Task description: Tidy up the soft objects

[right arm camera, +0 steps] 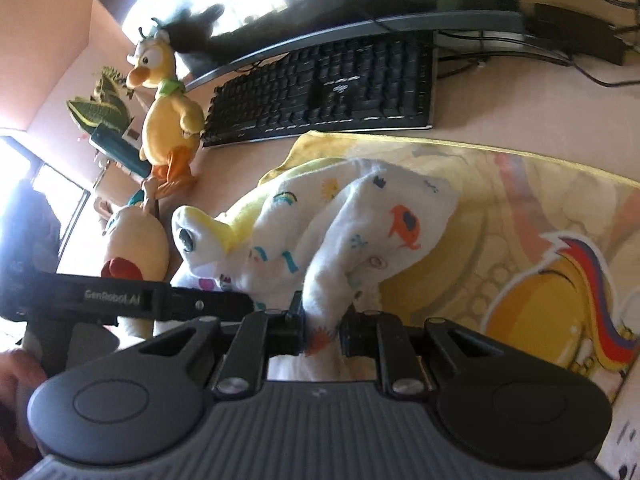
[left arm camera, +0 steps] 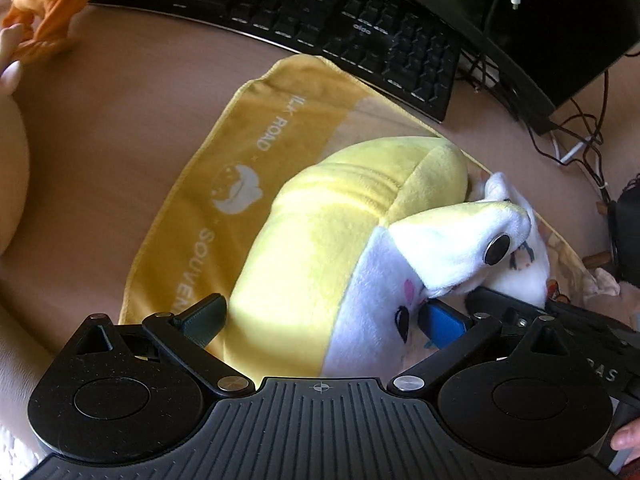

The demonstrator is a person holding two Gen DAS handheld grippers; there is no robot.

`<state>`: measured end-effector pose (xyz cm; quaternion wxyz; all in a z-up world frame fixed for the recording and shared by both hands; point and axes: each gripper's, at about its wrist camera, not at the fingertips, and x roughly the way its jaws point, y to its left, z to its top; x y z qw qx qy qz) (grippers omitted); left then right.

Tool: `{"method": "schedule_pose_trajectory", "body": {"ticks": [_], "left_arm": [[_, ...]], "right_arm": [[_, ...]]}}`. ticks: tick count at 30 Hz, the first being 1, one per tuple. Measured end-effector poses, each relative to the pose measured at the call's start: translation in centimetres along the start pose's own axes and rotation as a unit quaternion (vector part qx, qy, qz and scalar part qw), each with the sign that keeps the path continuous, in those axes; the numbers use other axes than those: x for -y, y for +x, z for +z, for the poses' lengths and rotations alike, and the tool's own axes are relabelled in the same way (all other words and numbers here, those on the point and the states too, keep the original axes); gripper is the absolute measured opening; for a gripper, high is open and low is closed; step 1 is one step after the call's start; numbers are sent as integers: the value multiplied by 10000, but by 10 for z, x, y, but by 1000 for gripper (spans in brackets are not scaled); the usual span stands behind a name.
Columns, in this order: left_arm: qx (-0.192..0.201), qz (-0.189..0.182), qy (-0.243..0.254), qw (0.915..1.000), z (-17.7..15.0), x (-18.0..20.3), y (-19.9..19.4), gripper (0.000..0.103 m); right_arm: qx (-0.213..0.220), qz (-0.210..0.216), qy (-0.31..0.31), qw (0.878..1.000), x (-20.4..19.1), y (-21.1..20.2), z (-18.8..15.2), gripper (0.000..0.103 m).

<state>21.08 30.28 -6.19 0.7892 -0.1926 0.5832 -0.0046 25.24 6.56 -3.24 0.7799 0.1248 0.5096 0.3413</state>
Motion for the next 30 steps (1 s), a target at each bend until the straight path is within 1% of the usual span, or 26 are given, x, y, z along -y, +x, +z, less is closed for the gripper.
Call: {"method": "schedule_pose_trajectory", "body": {"ticks": [2, 4, 5, 6, 7, 10, 14, 18, 23, 26, 29, 30], "left_arm": [[-14, 16, 26, 10000, 1, 2, 0, 103], [-1, 60, 61, 10000, 2, 3, -1, 103], [35, 183, 58, 9998, 2, 1, -3, 103], [66, 242, 51, 9997, 3, -1, -4, 103], [94, 207, 5, 9997, 4, -6, -7, 103], [190, 185, -177, 9995, 9, -21, -14, 103], [316, 218, -351, 9986, 17, -37, -22, 103], [349, 272, -398, 9982, 22, -44, -26, 103], [280, 383, -256, 9985, 14, -31, -26, 103], [300, 454, -92, 9985, 7, -16, -26, 103], [457, 483, 32, 9978, 1, 0, -34, 103], [534, 548, 38, 9971, 0, 5, -37, 103]], "right_arm": [[83, -38, 94, 9999, 3, -7, -3, 17], [183, -112, 177, 9996, 7, -14, -7, 14], [224, -194, 180, 9994, 8, -17, -8, 12], [269, -372, 159, 9988, 9, -19, -10, 12], [299, -556, 170, 9979, 11, -20, -12, 12], [316, -845, 377, 9952, 20, -23, -18, 12], [504, -1225, 470, 9901, 26, -31, -31, 12], [759, -1245, 730, 9866, 33, -52, -44, 11], [1226, -923, 900, 9840, 33, -94, -45, 11], [1489, -818, 909, 9813, 34, -120, -45, 11], [1778, -762, 928, 9767, 40, -150, -48, 11], [1895, -771, 924, 9745, 44, -164, -50, 11]]}}
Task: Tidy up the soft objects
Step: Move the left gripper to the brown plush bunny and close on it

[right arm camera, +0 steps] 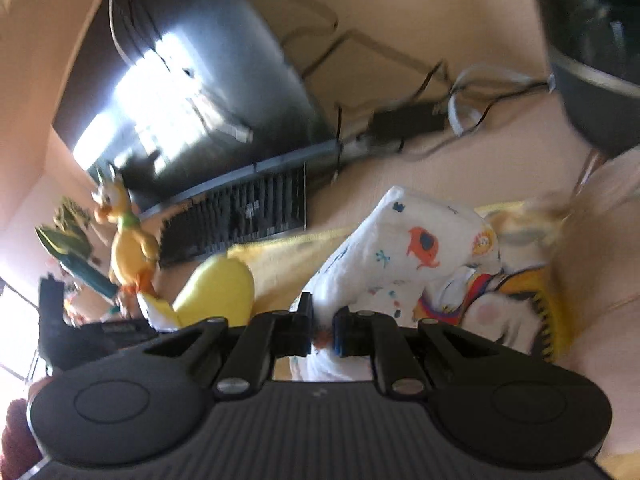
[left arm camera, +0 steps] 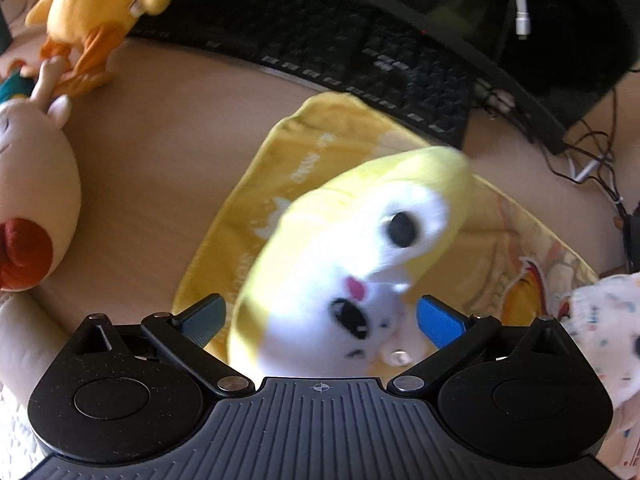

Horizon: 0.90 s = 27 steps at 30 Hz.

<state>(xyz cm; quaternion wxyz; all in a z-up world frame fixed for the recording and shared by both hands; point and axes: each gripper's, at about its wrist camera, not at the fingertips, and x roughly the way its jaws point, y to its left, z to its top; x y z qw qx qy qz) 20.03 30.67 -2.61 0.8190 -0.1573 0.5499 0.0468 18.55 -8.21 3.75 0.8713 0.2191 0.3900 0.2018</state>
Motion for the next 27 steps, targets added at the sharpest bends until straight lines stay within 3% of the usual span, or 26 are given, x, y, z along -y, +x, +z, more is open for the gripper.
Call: {"method": "schedule_pose_trajectory", "body": {"ticks": [4, 7, 10, 14, 18, 21, 23, 27], "left_arm": [[455, 266, 133, 9985, 0, 33, -26, 103], [596, -83, 565, 9966, -6, 81, -42, 103], [401, -590, 1134, 9910, -22, 147, -44, 103], [-151, -1097, 2019, 9731, -54, 246, -28, 103], [-551, -1324, 2748, 9508, -92, 332, -8, 103], [-737, -1383, 2974, 9418, -113, 378, 4, 103], [-648, -1218, 3027, 9430, -120, 398, 11, 103], [-762, -965, 2842, 9509, -119, 415, 33, 103]], "right_arm": [[572, -36, 107, 9983, 34, -62, 9, 11], [997, -248, 130, 9946, 66, -112, 14, 11], [1295, -584, 145, 9898, 93, -142, 15, 12], [1507, -931, 220, 9839, 125, -173, 9, 12], [1490, -1436, 1, 9783, 148, -183, -7, 12], [1403, -1889, -329, 9714, 161, -187, -22, 12], [1366, -1986, -368, 9698, 171, -189, -30, 12], [1263, -1764, -91, 9762, 194, -197, -40, 12]]}}
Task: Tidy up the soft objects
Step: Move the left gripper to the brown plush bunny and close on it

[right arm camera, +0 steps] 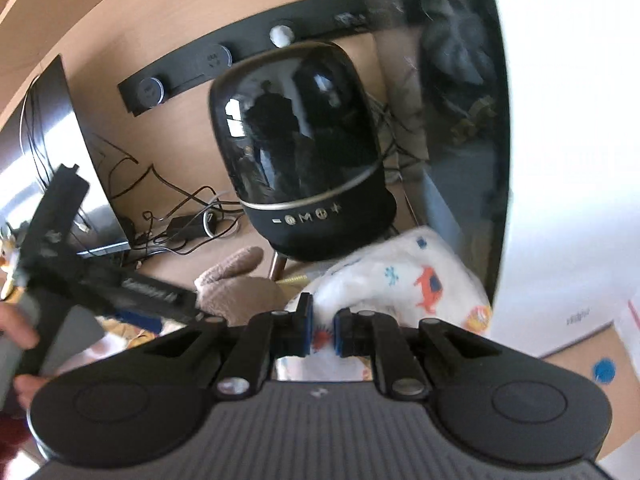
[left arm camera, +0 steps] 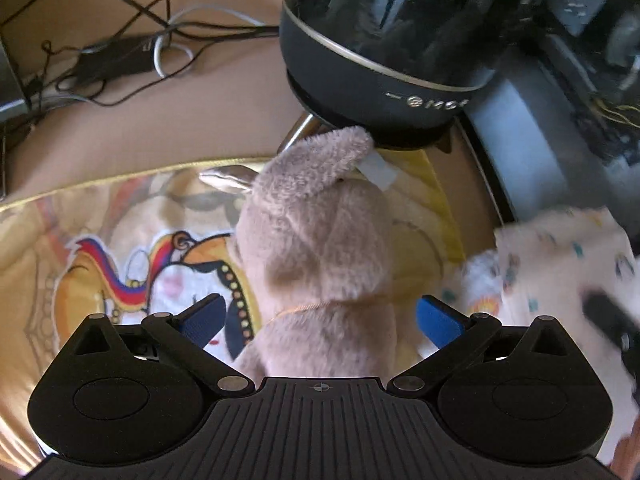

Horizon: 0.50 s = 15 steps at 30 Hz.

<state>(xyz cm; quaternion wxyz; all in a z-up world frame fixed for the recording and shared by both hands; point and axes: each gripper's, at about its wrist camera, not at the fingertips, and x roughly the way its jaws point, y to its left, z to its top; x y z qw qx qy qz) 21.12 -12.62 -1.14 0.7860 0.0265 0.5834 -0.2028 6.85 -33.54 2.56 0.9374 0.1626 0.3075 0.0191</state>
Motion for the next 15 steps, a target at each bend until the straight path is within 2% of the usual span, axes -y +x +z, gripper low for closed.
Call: {"method": "schedule_pose_trajectory", "body": {"ticks": [4, 7, 9, 15], "left_arm": [[-443, -74, -245, 9987, 4, 1, 30, 103], [-568, 211, 42, 9982, -1, 10, 49, 103], [-672, 239, 255, 9971, -4, 16, 60, 103], [-407, -46, 379, 9984, -15, 8, 61, 103]], "right_arm": [[-378, 107, -40, 9992, 7, 17, -15, 12], [-733, 149, 45, 9972, 11, 35, -26, 12], [-877, 195, 67, 9959, 13, 44, -31, 12], [-917, 232, -31, 9955, 9, 46, -35, 13]]}}
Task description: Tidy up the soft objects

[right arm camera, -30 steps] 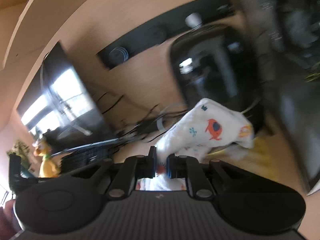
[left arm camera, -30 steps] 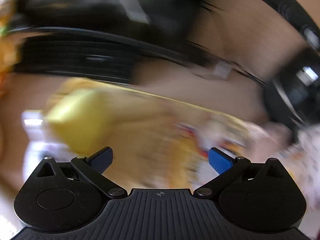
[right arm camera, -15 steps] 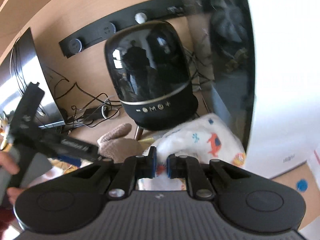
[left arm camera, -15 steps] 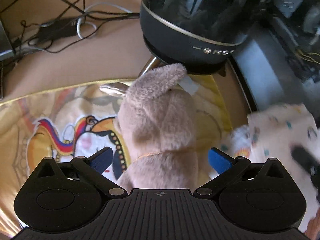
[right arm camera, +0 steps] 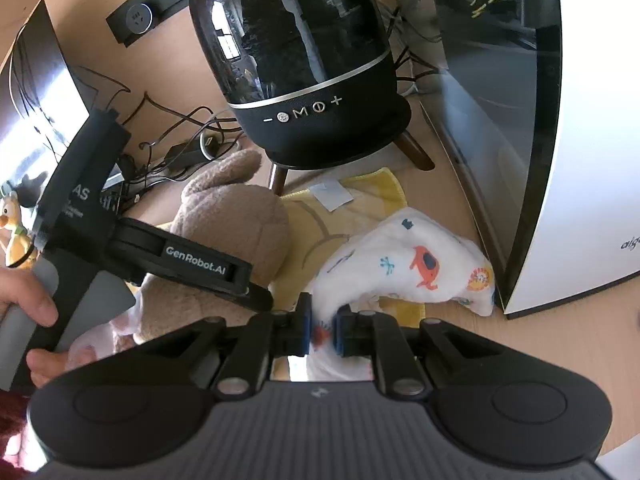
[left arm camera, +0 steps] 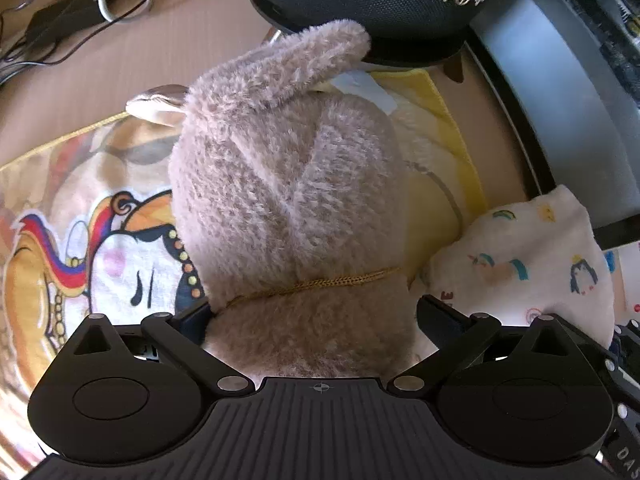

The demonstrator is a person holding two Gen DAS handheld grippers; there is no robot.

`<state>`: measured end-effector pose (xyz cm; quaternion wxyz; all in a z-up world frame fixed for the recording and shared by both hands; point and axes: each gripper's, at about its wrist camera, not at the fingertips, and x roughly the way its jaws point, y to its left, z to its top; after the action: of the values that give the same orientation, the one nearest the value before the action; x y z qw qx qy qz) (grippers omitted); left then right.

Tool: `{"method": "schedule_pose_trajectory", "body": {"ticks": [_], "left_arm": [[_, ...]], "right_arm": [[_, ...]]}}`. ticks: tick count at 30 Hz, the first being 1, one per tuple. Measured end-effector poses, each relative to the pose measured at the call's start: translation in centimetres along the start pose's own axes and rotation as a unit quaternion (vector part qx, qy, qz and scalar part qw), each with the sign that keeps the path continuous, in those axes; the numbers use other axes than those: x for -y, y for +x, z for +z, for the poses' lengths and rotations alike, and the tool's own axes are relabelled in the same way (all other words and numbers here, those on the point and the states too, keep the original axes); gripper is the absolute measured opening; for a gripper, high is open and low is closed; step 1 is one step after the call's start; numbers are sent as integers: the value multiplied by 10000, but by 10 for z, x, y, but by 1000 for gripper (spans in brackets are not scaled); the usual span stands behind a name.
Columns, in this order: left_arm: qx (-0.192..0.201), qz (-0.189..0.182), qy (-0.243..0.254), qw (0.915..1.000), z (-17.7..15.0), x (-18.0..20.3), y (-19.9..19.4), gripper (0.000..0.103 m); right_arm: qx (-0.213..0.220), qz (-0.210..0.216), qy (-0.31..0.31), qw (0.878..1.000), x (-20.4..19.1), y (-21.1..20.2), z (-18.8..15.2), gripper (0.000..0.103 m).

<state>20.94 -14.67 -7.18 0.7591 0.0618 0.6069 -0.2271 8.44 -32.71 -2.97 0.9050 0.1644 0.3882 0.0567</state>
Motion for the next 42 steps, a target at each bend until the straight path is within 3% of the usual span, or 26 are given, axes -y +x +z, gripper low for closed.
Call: {"method": "schedule_pose_trajectory", "body": {"ticks": [1, 2, 7, 10, 15, 19, 24, 28, 33, 37, 40, 42], "left_arm": [[65, -114, -12, 9999, -2, -4, -3, 100], [125, -171, -32, 9998, -4, -10, -6, 91], [231, -647, -303, 9972, -18, -50, -21, 89], [378, -491, -362, 9974, -32, -71, -37, 89], [526, -135, 136, 9984, -35, -91, -77, 90], [546, 325, 361, 9973, -41, -111, -84, 91], [349, 275, -112, 9990, -43, -157, -61, 91], [653, 94, -219, 9976, -51, -168, -63, 93], [822, -10, -193, 9964, -65, -170, -83, 94], [856, -175, -417, 9953, -71, -183, -92, 98], [797, -353, -688, 9938, -76, -196, -88, 100], [793, -434, -769, 9929, -76, -199, -86, 101]], "right_arm": [[12, -2, -12, 10000, -1, -1, 0, 13], [30, -14, -22, 10000, -2, -2, 0, 13], [169, -99, 21, 9998, -7, -5, 10, 13], [278, -94, 62, 9996, -18, -6, 16, 13], [403, 116, 67, 9991, -44, -2, 28, 13], [483, 349, -20, 9982, -70, 3, 38, 13], [370, 496, -294, 9977, -107, 18, 48, 13], [181, 477, -631, 9967, -138, 32, 54, 13], [318, 872, -894, 9917, -177, 30, 72, 13], [445, 1457, -969, 9836, -208, 31, 88, 13], [282, 1780, -1005, 9785, -228, 54, 92, 13], [-15, 1718, -918, 9808, -235, 80, 88, 13]]}}
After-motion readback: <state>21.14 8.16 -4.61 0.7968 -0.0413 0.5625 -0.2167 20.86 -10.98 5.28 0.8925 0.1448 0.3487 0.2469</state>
